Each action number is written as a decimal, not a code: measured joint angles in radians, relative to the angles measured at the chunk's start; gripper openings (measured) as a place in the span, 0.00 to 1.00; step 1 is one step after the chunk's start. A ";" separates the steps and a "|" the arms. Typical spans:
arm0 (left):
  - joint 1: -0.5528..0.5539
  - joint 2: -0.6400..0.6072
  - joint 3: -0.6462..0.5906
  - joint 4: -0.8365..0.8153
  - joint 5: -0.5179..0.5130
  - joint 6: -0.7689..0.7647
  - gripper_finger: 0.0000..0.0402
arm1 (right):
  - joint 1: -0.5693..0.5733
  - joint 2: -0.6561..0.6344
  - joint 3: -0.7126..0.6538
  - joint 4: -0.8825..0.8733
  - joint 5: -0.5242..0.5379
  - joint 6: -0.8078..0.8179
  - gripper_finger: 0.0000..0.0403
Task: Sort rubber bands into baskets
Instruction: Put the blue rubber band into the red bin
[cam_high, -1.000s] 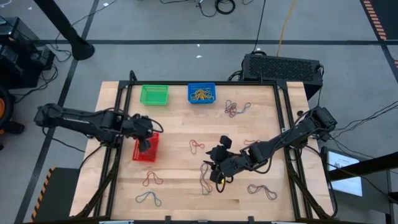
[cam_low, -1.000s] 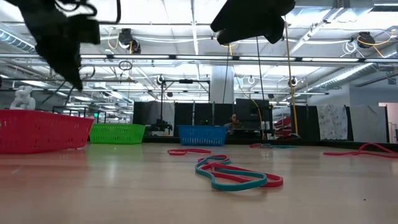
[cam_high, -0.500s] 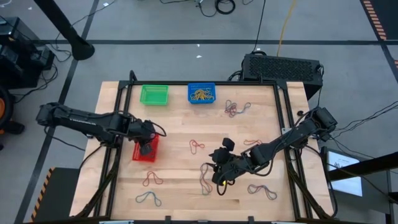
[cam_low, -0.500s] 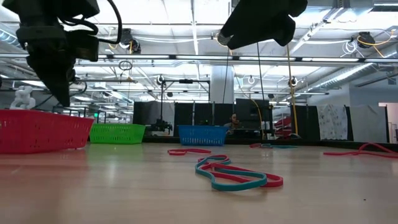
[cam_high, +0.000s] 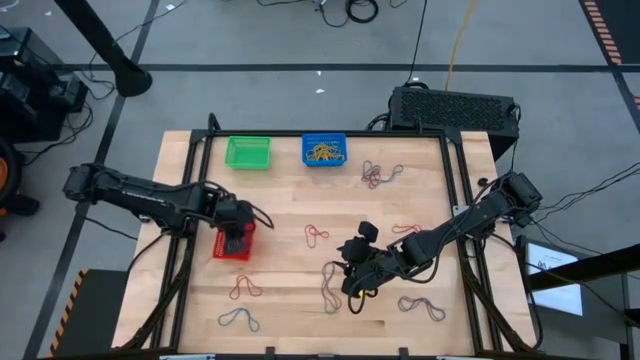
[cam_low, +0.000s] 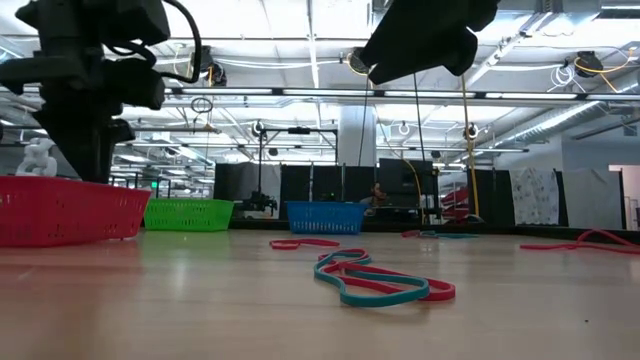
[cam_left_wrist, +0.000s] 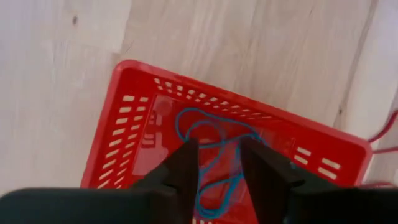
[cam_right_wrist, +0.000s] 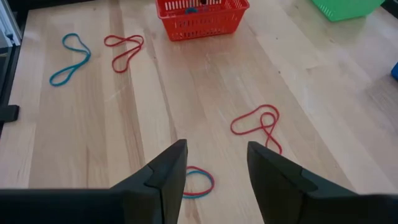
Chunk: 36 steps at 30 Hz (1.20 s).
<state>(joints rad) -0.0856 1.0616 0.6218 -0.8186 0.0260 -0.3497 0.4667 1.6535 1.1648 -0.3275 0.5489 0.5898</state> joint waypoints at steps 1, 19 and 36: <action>0.000 0.005 0.001 0.000 0.001 0.016 0.34 | 0.000 0.000 0.000 0.000 0.000 0.000 0.40; 0.001 0.018 0.259 -0.080 -0.096 0.236 0.43 | 0.000 0.000 0.000 -0.063 0.001 0.000 0.40; 0.353 0.413 0.369 0.634 0.129 0.620 0.43 | 0.005 0.000 0.000 -0.536 -0.035 0.413 0.40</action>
<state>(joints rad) 0.2675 1.4744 0.9908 -0.1848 0.1550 0.2700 0.4721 1.6535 1.1648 -0.8637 0.5140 1.0029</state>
